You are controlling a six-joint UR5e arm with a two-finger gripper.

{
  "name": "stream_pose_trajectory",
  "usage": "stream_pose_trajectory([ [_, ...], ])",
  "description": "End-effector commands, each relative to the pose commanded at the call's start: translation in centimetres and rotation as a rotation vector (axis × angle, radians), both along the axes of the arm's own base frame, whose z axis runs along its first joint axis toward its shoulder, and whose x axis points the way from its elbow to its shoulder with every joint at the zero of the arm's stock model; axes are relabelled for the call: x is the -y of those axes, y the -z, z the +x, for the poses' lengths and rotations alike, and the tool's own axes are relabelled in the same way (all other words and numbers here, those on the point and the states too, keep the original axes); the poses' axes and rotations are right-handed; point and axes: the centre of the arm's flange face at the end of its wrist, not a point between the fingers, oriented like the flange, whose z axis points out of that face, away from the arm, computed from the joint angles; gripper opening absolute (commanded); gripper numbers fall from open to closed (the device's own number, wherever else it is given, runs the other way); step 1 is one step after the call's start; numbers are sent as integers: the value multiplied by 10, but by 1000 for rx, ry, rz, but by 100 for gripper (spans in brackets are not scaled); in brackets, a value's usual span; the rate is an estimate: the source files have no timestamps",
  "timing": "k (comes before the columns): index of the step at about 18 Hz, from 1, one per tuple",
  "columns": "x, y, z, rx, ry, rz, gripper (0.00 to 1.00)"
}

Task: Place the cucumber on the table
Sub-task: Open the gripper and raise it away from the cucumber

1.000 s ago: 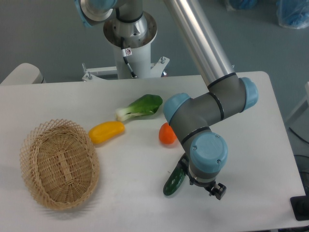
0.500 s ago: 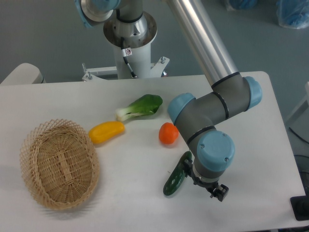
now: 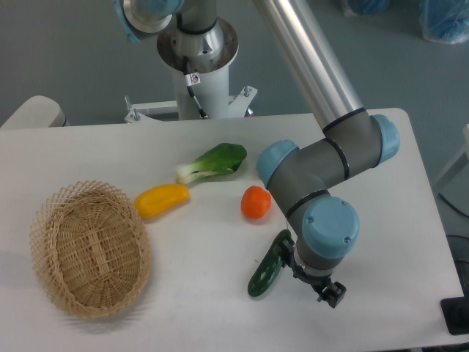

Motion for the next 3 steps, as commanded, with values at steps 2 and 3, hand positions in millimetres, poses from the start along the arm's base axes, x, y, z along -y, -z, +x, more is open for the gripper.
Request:
stream_pose_trajectory([
  [2, 0, 1, 0, -5, -1, 6, 100],
  [3, 0, 2, 0, -9, -3, 9, 100],
])
